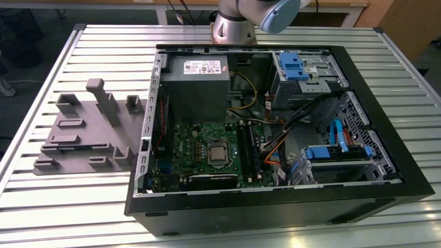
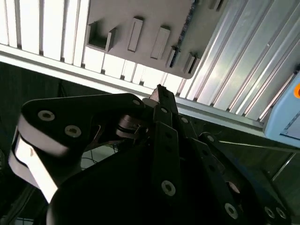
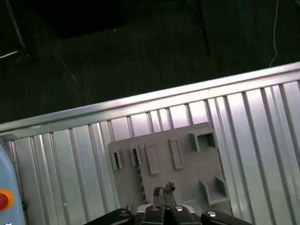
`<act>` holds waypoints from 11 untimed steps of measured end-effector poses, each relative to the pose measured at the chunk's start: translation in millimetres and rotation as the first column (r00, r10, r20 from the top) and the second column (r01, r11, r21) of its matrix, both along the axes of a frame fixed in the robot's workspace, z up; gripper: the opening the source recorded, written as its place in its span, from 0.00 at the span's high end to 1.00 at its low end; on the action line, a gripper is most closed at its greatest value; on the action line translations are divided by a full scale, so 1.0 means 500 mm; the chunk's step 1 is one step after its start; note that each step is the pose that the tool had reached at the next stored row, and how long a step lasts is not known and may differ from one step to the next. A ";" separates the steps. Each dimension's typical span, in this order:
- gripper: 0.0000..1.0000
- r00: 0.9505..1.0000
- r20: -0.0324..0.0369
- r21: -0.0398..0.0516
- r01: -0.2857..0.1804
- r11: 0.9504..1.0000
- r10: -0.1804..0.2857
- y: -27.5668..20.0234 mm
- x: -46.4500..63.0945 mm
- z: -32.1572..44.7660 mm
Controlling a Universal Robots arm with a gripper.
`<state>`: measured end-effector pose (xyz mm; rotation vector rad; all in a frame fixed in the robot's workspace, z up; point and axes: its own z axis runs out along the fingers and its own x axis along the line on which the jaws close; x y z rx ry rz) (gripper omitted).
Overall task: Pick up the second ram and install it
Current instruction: 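Pick up the second ram and move it above second insertion slot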
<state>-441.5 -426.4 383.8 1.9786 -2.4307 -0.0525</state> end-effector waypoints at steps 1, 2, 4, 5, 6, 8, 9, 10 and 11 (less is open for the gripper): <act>0.89 1.000 0.000 0.000 -0.018 1.000 0.018 0.0000 0.000 -0.001; 0.89 0.999 0.000 0.000 -0.036 0.999 0.036 0.0000 0.000 -0.002; 0.89 0.998 0.000 0.000 -0.070 0.998 0.070 0.0000 0.000 -0.003; 0.89 0.996 0.000 0.000 -0.088 0.996 0.088 0.0000 0.000 -0.003; 0.89 0.995 0.000 0.000 -0.104 0.995 0.104 0.0000 0.000 -0.004; 0.89 0.991 0.000 0.000 -0.136 0.991 0.136 0.0000 0.000 -0.004; 0.89 0.988 0.000 0.000 -0.152 0.988 0.152 0.0000 0.000 -0.005; 0.89 0.986 0.000 0.000 -0.167 0.986 0.167 0.0000 0.000 -0.005; 0.89 0.983 0.000 0.000 -0.181 0.983 0.181 0.0000 0.000 -0.006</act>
